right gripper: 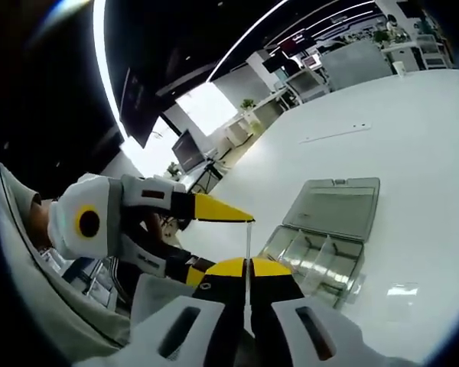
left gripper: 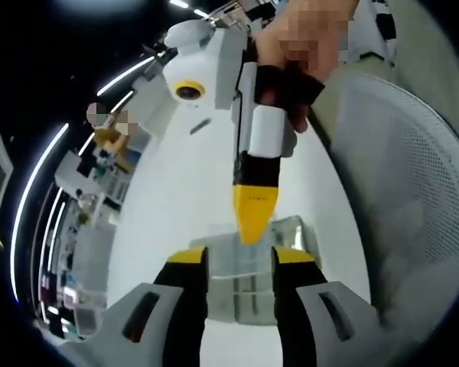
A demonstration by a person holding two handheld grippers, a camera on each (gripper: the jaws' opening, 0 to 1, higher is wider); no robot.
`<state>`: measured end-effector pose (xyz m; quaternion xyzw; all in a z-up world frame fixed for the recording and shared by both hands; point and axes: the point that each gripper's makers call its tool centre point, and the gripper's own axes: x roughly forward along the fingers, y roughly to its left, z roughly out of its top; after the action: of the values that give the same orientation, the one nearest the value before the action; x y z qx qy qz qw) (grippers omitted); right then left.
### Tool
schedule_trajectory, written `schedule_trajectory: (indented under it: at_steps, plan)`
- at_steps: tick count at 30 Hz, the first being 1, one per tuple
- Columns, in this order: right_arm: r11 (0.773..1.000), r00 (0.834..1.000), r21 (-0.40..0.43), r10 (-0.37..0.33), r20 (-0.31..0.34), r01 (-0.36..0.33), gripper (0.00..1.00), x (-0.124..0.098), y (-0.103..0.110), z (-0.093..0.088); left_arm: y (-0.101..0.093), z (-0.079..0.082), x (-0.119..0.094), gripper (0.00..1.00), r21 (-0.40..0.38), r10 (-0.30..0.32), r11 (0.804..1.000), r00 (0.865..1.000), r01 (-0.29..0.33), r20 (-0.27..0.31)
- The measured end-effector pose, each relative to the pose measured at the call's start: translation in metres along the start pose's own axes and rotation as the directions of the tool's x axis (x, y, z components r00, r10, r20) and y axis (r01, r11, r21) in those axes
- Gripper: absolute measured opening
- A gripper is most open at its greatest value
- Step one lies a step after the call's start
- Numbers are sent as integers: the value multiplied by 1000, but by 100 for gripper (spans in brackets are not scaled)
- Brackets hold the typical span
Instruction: Insert the divider into the dual guide fixture by aligning both edges with the guide slots and pushing it downward to the bottom, including one-sided entry, uneven engagement, binding, and posture correction.
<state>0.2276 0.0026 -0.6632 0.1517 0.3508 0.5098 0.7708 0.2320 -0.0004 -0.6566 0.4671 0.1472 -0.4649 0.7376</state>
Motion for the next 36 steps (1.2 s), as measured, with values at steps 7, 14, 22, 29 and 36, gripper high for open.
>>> schedule_trajectory:
  at_steps: [7,14,22,29,36]
  plan:
    - [999,1000,-49,2,-19,-3,0,0,0,-2,-2,-5,-4,33,-81,-31,996,999,32,15]
    - [994,999,-109,7,-44,-12,0,1,0,-5,-3,-12,-6,32,-163,-76,984,997,78,20]
    - [977,997,-211,10,-78,-26,0,-1,-1,-8,-6,-14,-6,30,-257,-121,958,992,127,42]
    - [958,994,-283,12,-107,-42,0,-2,-1,-12,-5,-15,-7,26,-328,-155,929,985,169,69]
    - [932,990,-355,25,-137,-73,0,-2,4,-16,0,-14,-10,21,-366,-188,907,978,208,89]
